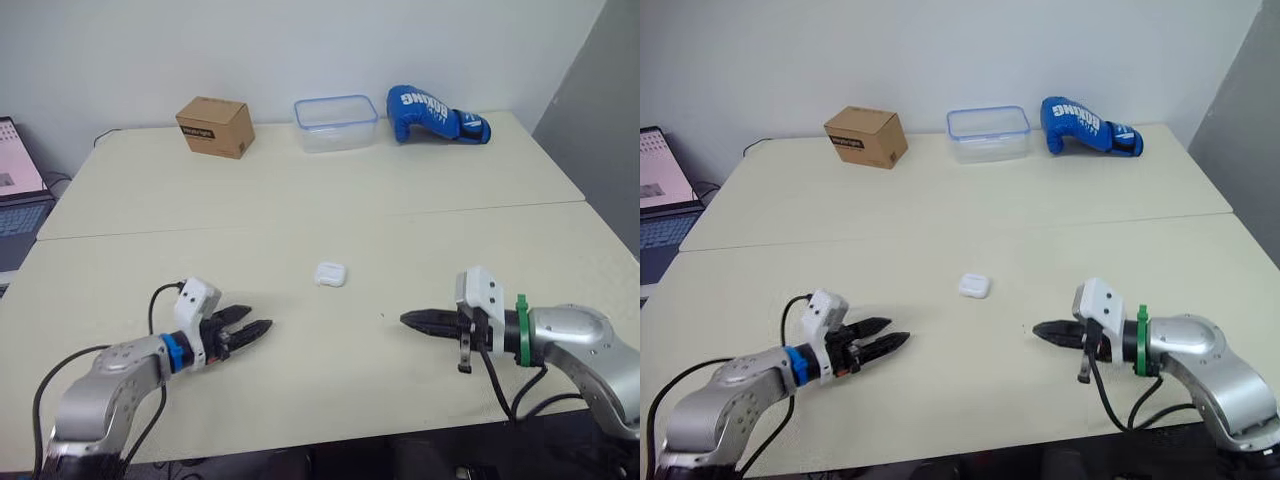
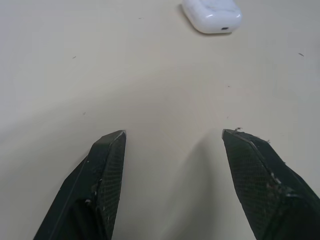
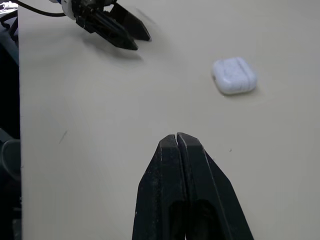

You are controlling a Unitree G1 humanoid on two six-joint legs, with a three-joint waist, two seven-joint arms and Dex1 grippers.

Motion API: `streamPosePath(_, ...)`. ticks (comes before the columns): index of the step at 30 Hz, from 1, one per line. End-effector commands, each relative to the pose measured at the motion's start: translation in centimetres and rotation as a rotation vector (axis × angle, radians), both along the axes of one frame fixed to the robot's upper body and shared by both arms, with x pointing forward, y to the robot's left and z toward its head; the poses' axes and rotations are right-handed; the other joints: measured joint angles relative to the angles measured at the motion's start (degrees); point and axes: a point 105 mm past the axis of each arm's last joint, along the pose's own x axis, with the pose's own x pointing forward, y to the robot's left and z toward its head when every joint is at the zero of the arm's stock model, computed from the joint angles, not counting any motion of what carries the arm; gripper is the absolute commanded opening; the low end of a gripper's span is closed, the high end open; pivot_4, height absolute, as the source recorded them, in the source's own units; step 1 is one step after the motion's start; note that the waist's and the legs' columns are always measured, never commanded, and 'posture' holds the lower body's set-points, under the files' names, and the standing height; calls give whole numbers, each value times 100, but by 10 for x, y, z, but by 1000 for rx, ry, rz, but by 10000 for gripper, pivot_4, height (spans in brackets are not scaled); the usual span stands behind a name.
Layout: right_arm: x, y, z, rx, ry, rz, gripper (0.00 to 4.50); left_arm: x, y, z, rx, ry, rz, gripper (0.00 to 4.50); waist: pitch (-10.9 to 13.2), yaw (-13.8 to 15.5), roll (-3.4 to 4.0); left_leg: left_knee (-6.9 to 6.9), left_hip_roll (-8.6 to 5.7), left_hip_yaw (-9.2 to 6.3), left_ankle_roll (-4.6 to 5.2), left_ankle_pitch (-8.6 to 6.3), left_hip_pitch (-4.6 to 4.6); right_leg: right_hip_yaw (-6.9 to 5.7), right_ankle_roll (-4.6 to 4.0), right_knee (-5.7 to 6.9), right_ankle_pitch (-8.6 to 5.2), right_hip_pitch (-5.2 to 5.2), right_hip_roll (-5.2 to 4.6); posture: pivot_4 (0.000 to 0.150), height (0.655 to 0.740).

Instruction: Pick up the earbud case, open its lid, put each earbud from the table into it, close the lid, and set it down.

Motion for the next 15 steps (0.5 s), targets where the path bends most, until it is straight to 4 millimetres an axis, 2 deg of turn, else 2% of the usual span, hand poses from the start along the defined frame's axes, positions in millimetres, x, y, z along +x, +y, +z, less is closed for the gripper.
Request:
streamPosePath(1, -13, -2, 5, 3, -23, -12, 0, -8, 19, 3, 32, -77, 121, 32171, -1, 3, 0, 0, 0, 0, 10, -5, 2, -1, 0, 0, 0, 4, 0, 1500, 7307)
streamPosePath(6, -15, -4, 0, 29, -14, -71, 0, -22, 19, -7, 76, -75, 160, 32171, -2, 4, -1, 0, 1, -1, 16, -9, 16, -3, 0, -4, 0, 22, 2, 1500, 7307)
streamPosePath(15, -7, -7, 2, 36, -36, -102, 0, -25, 11, -5, 38, -103, 133, 32171, -2, 8, -1, -1, 0, -5, 18, -10, 26, -8, 0, -9, -1, 38, 3, 1500, 7307)
